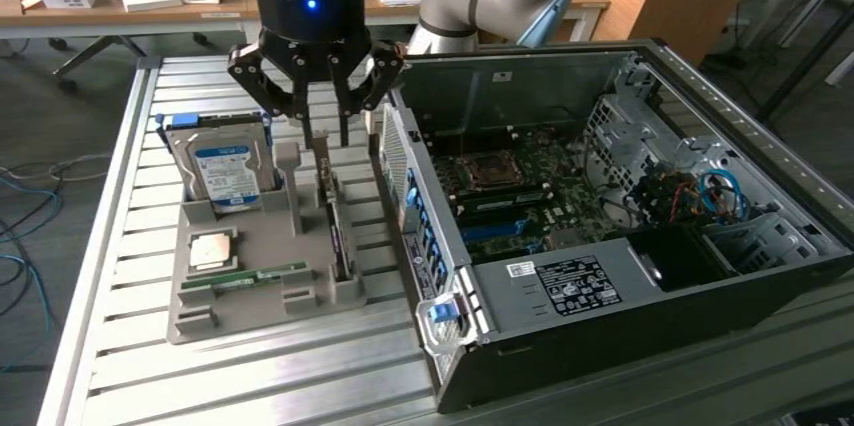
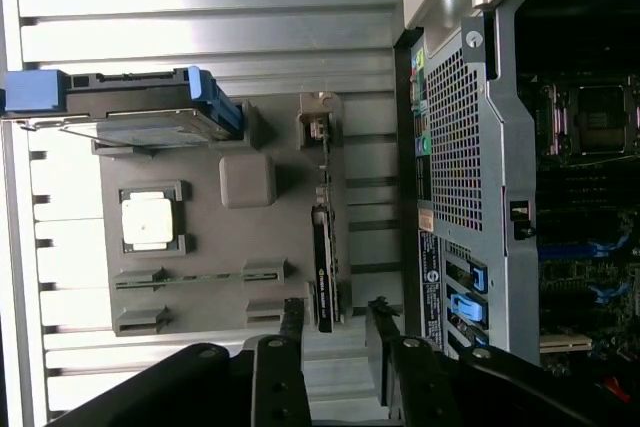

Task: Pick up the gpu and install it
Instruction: 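Reach for the gpu, then pick up the gpu and move the gpu toward the slot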

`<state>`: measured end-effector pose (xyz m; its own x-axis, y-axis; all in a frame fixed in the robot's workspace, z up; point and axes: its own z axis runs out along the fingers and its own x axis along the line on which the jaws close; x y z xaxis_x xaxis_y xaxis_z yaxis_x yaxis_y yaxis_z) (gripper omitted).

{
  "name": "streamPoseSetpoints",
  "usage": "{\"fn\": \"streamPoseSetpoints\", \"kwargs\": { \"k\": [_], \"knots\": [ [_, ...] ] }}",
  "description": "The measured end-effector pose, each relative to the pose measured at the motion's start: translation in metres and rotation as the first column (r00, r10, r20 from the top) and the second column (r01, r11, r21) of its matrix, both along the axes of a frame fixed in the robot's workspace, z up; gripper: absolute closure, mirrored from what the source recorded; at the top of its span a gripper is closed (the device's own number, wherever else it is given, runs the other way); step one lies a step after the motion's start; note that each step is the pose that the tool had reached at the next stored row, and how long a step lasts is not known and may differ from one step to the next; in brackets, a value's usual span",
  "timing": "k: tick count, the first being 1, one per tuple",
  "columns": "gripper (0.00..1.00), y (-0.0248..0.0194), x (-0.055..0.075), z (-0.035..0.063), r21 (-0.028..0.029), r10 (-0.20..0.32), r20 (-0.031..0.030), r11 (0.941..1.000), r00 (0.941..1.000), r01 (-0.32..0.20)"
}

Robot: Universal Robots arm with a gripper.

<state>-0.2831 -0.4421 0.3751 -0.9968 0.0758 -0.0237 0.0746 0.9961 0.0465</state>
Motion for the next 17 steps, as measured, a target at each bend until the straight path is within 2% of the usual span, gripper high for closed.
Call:
{"fn": "streamPoseSetpoints", "kwargs": {
  "k": [2,3,6,8,9,17],
  "knots": [
    [0.67,0.0,0.0,0.0,0.0,0.0,0.0,1.0,1.0,0.0],
    [0.67,0.0,0.0,0.0,0.0,0.0,0.0,1.0,1.0,0.0],
    [0.84,0.0,0.0,0.0,0.0,0.0,0.0,1.0,1.0,0.0],
    [0.84,0.0,0.0,0.0,0.0,0.0,0.0,1.0,1.0,0.0],
    [0.9,0.0,0.0,0.0,0.0,0.0,0.0,1.0,1.0,0.0],
    [0.9,0.0,0.0,0.0,0.0,0.0,0.0,1.0,1.0,0.0]
  ]
}}
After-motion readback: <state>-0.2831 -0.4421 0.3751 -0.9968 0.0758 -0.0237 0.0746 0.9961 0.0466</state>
